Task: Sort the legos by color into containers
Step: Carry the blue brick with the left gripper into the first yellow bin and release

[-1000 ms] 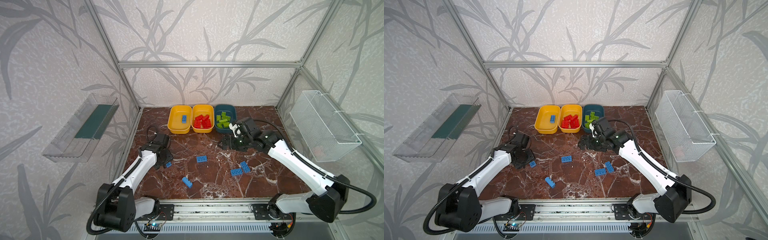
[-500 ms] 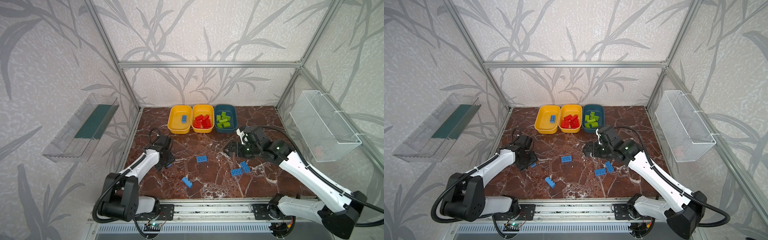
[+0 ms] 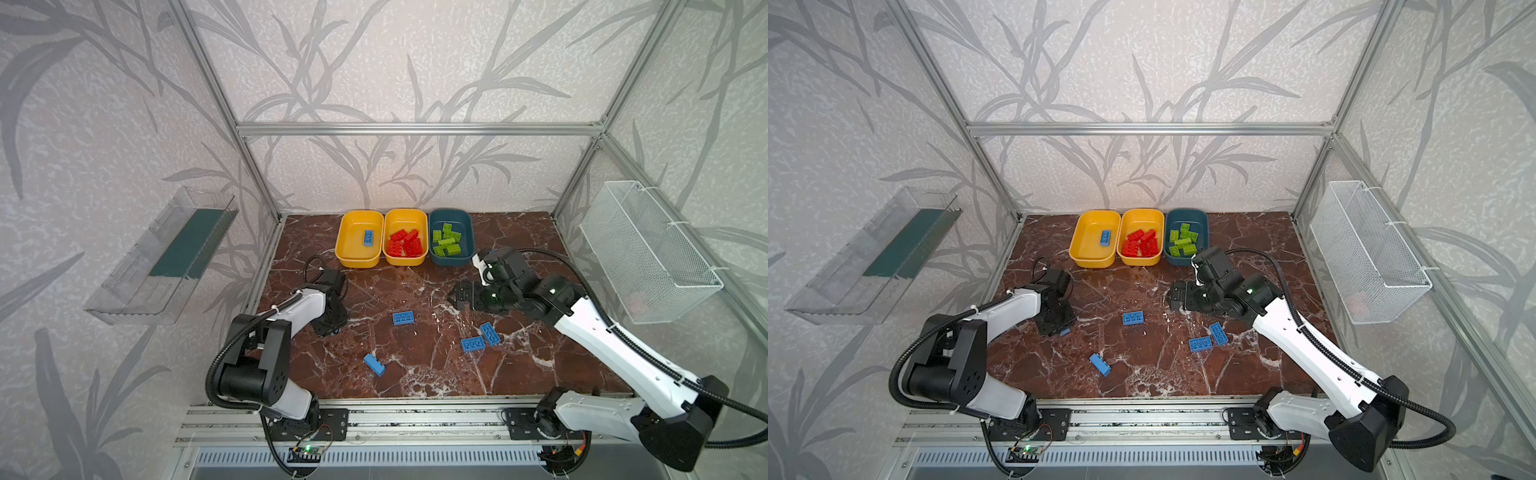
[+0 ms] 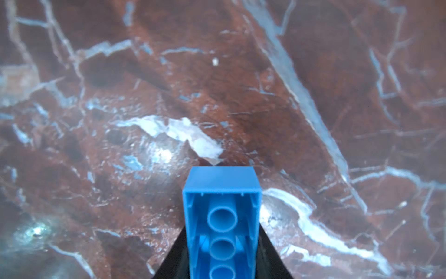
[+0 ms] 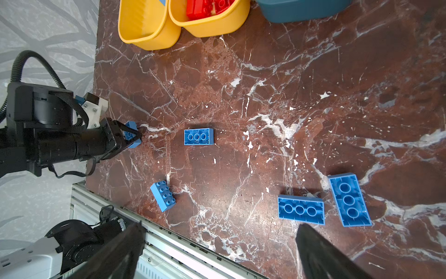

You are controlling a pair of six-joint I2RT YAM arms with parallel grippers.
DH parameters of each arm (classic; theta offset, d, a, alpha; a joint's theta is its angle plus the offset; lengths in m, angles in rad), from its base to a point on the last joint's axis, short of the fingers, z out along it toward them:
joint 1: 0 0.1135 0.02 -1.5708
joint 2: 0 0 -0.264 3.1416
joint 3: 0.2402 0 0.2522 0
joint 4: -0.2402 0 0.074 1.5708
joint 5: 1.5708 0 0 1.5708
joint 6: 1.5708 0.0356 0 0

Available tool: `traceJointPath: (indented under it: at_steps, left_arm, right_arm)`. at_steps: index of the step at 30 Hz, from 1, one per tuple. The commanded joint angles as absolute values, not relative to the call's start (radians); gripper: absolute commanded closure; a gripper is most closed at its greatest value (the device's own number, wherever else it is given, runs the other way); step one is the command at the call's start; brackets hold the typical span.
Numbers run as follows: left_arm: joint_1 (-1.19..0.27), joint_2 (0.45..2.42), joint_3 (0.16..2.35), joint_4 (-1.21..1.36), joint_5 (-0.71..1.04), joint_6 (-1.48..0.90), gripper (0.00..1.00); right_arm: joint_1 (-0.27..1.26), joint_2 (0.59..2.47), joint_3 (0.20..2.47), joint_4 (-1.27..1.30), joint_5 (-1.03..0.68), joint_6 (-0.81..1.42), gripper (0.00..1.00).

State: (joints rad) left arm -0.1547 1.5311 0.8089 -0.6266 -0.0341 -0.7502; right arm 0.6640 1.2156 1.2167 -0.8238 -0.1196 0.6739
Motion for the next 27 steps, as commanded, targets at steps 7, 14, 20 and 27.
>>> traceJointPath:
  at_steps: [7,14,20,27]
  left_arm:
    - [-0.151,1.571,1.129,-0.793,-0.09,-0.672,0.83]
    - [-0.149,1.768,1.498,-0.855,-0.11,-0.609,0.83]
    - [-0.143,2.029,1.852,-0.916,-0.089,-0.578,0.83]
    - [-0.132,2.3,2.231,-1.015,-0.033,-0.597,0.71]
  right_arm:
    - [0.645,1.311,1.269,-0.757,-0.148,0.644,0.01]
    - [0.594,1.398,1.335,-0.716,-0.172,0.603,0.01]
    - [0.532,1.425,1.364,-0.714,-0.184,0.601,0.01]
    - [0.478,1.402,1.374,-0.763,-0.165,0.615,0.01]
